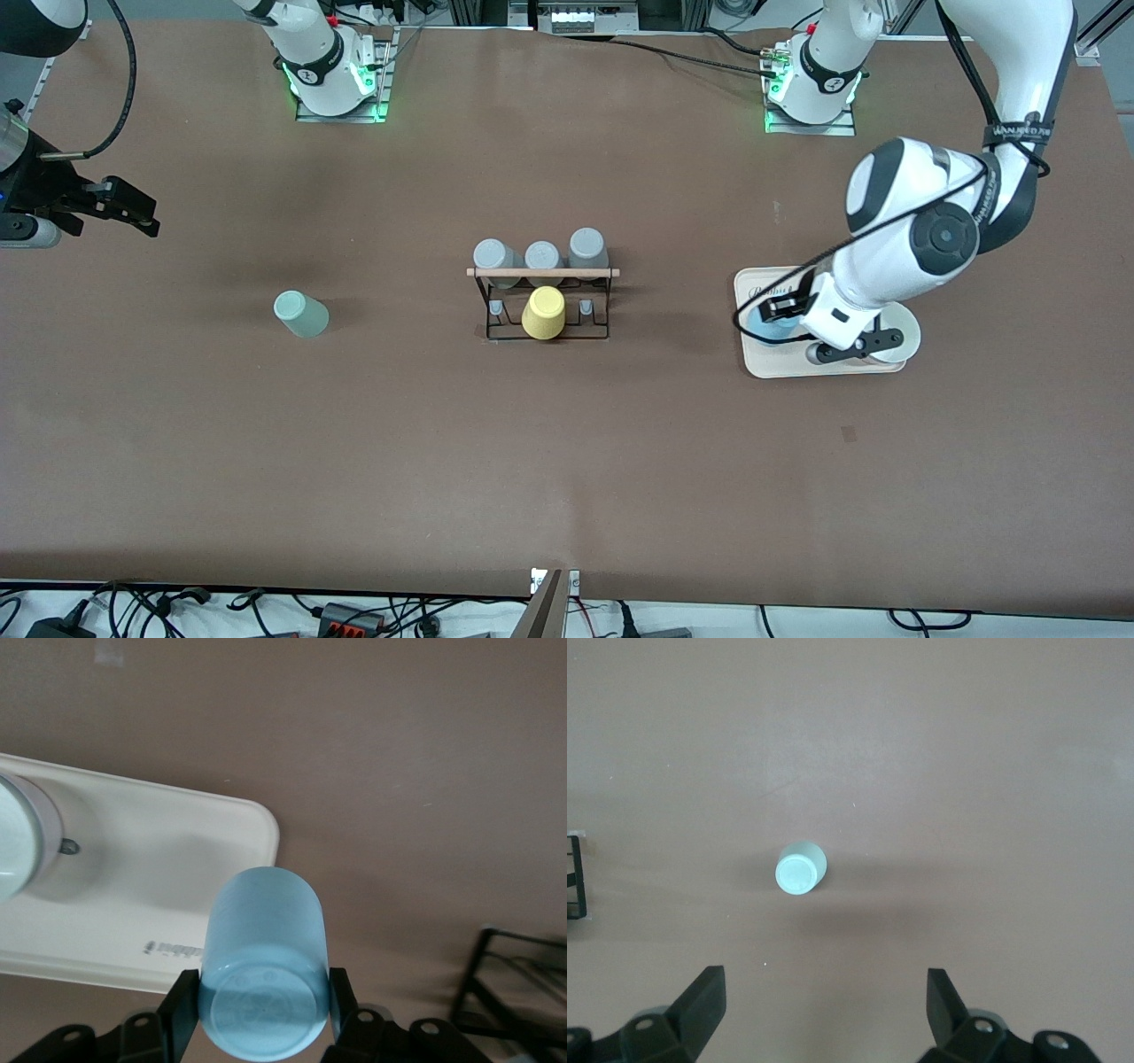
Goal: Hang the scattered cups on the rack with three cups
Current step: 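Carry the blue cup to the rack beside the yellow cup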
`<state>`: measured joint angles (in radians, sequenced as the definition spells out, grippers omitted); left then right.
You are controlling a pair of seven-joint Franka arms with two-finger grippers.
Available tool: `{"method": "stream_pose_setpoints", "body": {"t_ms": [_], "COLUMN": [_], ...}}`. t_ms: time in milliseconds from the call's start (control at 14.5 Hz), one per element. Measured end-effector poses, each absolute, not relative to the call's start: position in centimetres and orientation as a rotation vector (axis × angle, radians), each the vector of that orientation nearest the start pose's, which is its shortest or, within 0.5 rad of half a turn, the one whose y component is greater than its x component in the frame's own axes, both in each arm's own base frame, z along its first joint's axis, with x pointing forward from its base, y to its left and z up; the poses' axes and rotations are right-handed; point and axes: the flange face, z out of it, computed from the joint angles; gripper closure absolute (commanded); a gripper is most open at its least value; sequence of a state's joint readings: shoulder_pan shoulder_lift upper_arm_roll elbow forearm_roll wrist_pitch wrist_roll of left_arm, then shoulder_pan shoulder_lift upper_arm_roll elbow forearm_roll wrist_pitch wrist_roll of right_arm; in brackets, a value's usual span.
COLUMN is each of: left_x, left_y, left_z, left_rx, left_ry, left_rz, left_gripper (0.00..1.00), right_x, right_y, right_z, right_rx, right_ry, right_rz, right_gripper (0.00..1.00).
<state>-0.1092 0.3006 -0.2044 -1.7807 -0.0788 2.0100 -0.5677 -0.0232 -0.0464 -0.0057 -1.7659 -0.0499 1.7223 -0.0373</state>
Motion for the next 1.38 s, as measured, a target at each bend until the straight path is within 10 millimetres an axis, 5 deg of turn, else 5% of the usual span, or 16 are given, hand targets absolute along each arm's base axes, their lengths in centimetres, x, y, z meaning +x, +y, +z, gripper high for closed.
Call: {"method": "stream_pose_setpoints", "body": {"t_ms": [346, 622, 968, 1382], "left_x": [59.1, 58.2, 56.2, 55.4], "left_y": [-30.4, -36.7, -41.7, -43.8], "left_z": [42.4, 43.2, 41.1, 39.9], "left_rx": [-3.2, -3.205, -3.175, -3.164], "left_ry": [-0.693, -0.801, -0.847, -0.857], "left_rz": [0.111, 0.107, 0.165, 0.188], "left_gripper": [0.66, 0.66, 0.66, 0.66], "right_x": [54.7, 54.7, 54.7, 54.7], "right_y": [-2.0, -2.0, -2.0, -2.0], "right_z": [57.1, 57.1, 57.1, 57.1], "right_rx": [-3.19, -3.19, -3.19, -3.19], "right_ry": [-0.027, -0.028, -0.028, -0.028], "right_rz": [0.005, 0.009, 0.009, 0.009], "right_gripper": [0.0, 0.0, 0.0, 0.0]}}
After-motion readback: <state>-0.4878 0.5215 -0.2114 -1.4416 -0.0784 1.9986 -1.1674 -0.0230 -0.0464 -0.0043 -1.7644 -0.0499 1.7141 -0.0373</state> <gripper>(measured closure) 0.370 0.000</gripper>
